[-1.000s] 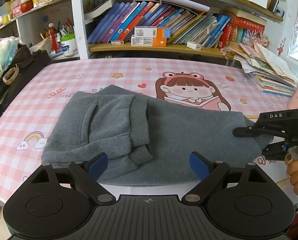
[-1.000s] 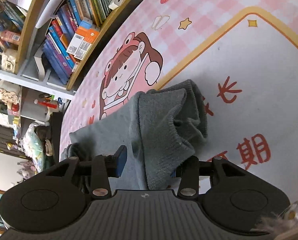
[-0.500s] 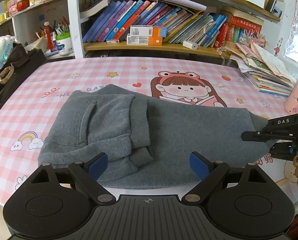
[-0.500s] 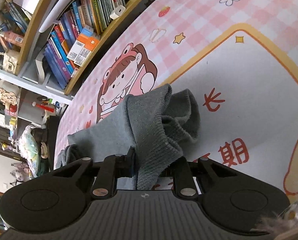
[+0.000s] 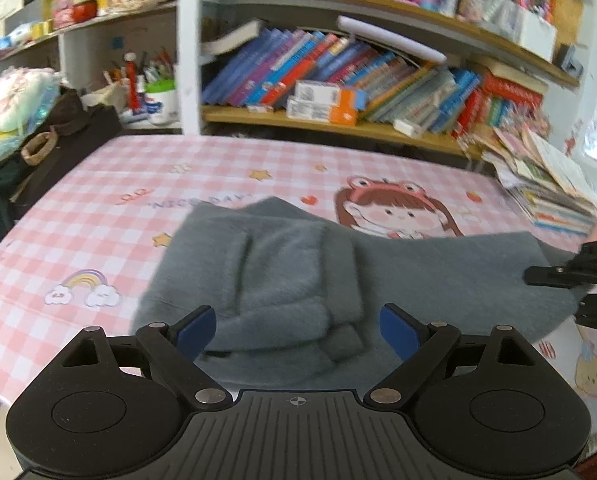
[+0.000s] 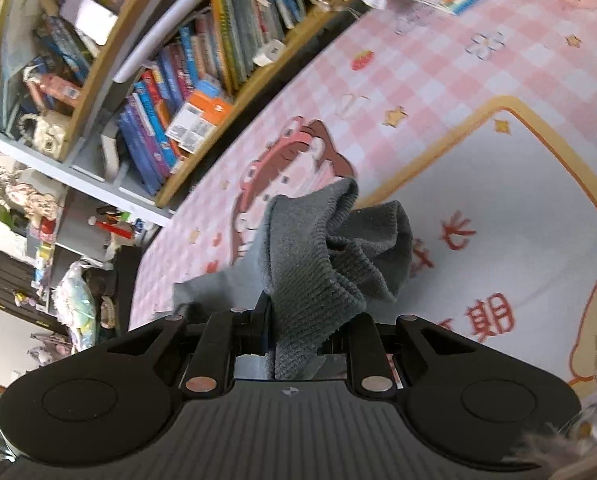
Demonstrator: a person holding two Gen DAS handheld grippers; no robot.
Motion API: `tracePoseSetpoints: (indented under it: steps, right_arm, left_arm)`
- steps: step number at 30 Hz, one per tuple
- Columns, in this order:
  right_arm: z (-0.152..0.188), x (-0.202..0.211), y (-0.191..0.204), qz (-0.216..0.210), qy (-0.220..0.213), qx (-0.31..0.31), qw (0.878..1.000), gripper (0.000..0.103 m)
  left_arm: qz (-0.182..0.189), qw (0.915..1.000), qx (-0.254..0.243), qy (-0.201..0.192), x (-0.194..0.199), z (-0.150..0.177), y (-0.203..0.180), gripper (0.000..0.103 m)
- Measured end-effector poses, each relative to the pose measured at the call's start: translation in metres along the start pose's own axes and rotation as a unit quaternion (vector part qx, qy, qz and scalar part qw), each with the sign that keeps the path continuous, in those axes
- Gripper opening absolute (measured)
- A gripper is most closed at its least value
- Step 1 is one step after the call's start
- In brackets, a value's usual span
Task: Fold clothes
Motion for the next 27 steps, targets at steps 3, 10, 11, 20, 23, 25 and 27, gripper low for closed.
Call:
tracePoseSetpoints:
  steps: [3,10,11,20,23,25,27]
  right_arm:
    - [-0.001,0.003,0.027,-0.014,-0.008,0.016,1.0,0.017]
    - [0.015,-0.001,0.11,-0.028,-0.03,0.112,0.993,0.017]
    - [0.02,-0.003,0.123,-0.027,-0.032,0.13,0.991,0.017]
    - [0.075,-0.061,0.215,-0.002,-0.014,0.242,0.97,0.017]
    - [0.09,-0.086,0.231,0.012,-0.004,0.261,0.965,0.018]
    - [0.101,-0.106,0.242,0.027,0.003,0.285,0.958,0.021]
    - [0.112,-0.125,0.248,0.038,0.01,0.316,0.948,0.027]
  left_arm:
    - [-0.001,0.9997,0.021,-0.008,0.001,-0.005,0.018,0.091]
    - [0.01,0.9993,0.027,-0.022,0.003,-0.016,0.054,0.091]
    - [0.013,0.9993,0.026,-0.023,0.003,-0.017,0.059,0.091]
    - [0.031,0.9979,0.047,-0.032,0.005,-0.028,0.124,0.091]
    - [0.035,0.9975,0.053,-0.032,0.007,-0.026,0.145,0.091]
    - [0.036,0.9972,0.058,-0.032,0.008,-0.025,0.158,0.091]
    - [0.038,0.9969,0.061,-0.034,0.009,-0.025,0.17,0.091]
Point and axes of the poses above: each gripper's, at about its wrist camera, not at the fingertips, and x roughly against the way its jaws point, y to its left, z to its underside, the point moved 10 cm from there along -x, roughly the way its jaws point, and after that the axes turned 5 degrees about y, right-handed, at the moved point
